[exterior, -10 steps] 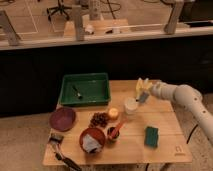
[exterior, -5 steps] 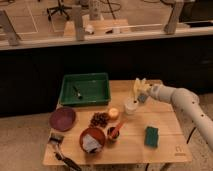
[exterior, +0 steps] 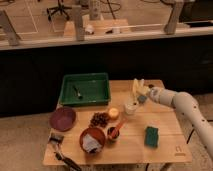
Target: Place banana in paper cup
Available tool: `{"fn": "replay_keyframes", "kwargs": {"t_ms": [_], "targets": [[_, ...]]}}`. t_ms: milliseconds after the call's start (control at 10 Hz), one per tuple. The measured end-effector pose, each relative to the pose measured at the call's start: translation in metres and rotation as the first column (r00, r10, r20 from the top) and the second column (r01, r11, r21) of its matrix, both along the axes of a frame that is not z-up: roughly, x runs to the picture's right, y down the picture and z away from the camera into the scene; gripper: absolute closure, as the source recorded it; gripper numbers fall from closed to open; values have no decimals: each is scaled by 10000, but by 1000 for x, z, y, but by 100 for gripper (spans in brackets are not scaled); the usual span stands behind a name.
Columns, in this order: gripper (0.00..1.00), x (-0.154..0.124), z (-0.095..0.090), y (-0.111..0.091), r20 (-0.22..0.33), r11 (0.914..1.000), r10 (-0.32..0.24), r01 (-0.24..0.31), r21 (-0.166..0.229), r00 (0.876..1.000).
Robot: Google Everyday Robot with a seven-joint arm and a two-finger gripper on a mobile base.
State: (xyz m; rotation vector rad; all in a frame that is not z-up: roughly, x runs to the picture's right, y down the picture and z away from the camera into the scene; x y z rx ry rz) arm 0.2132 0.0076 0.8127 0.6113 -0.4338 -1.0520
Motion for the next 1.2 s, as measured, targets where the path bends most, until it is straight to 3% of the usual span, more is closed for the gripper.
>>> {"fn": "replay_keyframes", "kwargs": {"t_ms": [300, 700, 1200], "targets": [[100, -4, -3, 2, 122, 9976, -345, 337, 609, 9993], [100, -9, -7, 2, 200, 9923, -376, 350, 1186, 9991], [100, -15, -7, 7, 35, 9769, -776, 753, 2000, 9970]]}}
